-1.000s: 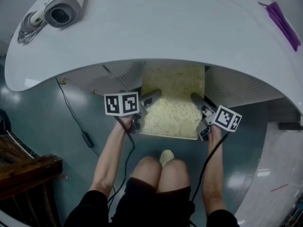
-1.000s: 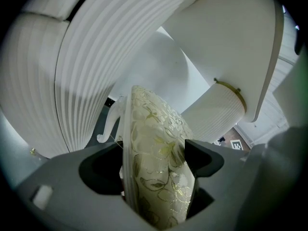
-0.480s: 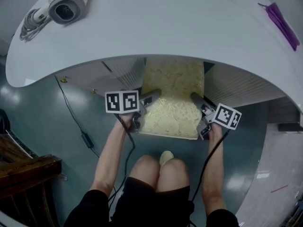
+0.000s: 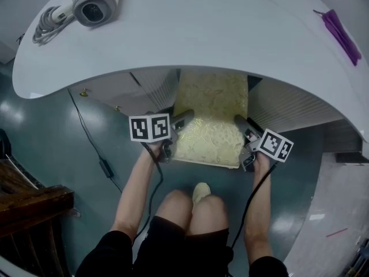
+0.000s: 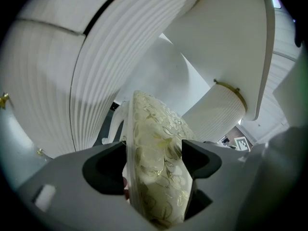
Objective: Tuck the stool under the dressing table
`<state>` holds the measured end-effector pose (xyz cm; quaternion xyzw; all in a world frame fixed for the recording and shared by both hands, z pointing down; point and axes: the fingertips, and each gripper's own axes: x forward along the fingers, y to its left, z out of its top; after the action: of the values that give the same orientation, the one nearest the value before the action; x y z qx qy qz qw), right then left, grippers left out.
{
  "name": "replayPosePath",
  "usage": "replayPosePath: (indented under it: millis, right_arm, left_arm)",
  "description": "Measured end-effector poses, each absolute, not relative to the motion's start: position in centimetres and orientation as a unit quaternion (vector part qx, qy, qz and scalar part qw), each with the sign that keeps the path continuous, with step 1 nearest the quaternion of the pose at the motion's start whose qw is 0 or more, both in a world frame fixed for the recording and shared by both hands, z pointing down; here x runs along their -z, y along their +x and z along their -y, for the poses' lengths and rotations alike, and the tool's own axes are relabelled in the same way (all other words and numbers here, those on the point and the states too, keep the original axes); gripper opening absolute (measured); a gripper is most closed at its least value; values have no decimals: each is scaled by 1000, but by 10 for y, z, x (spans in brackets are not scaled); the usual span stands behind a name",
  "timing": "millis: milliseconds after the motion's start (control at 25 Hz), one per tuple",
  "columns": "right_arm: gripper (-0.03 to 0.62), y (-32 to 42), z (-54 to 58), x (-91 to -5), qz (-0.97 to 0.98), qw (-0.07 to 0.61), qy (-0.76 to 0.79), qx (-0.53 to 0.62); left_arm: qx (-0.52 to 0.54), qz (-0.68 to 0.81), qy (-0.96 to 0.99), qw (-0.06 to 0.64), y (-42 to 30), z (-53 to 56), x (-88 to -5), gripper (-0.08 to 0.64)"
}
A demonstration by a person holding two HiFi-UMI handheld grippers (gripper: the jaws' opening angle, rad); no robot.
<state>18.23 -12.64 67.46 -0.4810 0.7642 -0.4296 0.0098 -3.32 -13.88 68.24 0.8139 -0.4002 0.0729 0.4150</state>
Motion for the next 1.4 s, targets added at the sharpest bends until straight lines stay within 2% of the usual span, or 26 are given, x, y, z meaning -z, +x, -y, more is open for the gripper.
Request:
replayPosePath:
  millis: [120,200,320,480,600,920,1400]
  right_arm:
    - [334,190,120,-664,-759,16,-494,425]
    - [313,194,117,-657,-755,12,-505,418]
    - [200,200,109,-653,-746,-10,-534,399]
    - [125,198,100,-639,-742,-17,-548,385]
    - [84,195,95,-625,-742,-13,-557,373]
    - [12,171,73,-581,-752,-6,-560,347]
    - [3,150,23,-517,-755,-37,-572,318]
  left_arm:
    - [-91,424,812,390,-41,135,-677,354]
    - [-110,446,812,360,-46,134,-667,307]
    - [-129,486,799,330,-56,130,-656,166]
    - [-135,516,787,310,-68,122,-641,57]
    - [-123,521,785,310,-74,116,-628,9]
    - [-110,509,802,292,-73,97,-582,9]
    - [-127,496,810,286,-78,54,-528,9]
